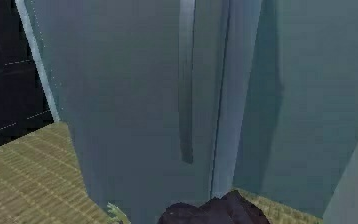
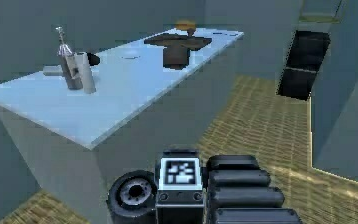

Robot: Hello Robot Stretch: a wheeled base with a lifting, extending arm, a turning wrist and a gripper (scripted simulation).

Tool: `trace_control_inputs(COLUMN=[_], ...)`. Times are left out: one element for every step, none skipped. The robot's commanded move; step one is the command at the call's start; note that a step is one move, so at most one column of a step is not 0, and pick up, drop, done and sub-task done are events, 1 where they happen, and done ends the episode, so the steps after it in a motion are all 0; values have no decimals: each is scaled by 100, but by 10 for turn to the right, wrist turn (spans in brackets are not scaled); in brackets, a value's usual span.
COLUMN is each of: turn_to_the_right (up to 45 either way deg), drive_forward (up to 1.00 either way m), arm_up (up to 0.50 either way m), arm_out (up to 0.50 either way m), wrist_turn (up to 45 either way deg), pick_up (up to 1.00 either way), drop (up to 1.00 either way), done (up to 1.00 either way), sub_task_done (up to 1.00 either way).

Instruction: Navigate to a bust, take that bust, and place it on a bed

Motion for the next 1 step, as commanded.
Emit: trace_control_inputs(turn_to_the_right=[-450], drive_forward=[0], arm_up=[0], arm_out=[0], wrist_turn=[0], pick_up=[0], drop=[0], done=[0], sub_task_done=[0])
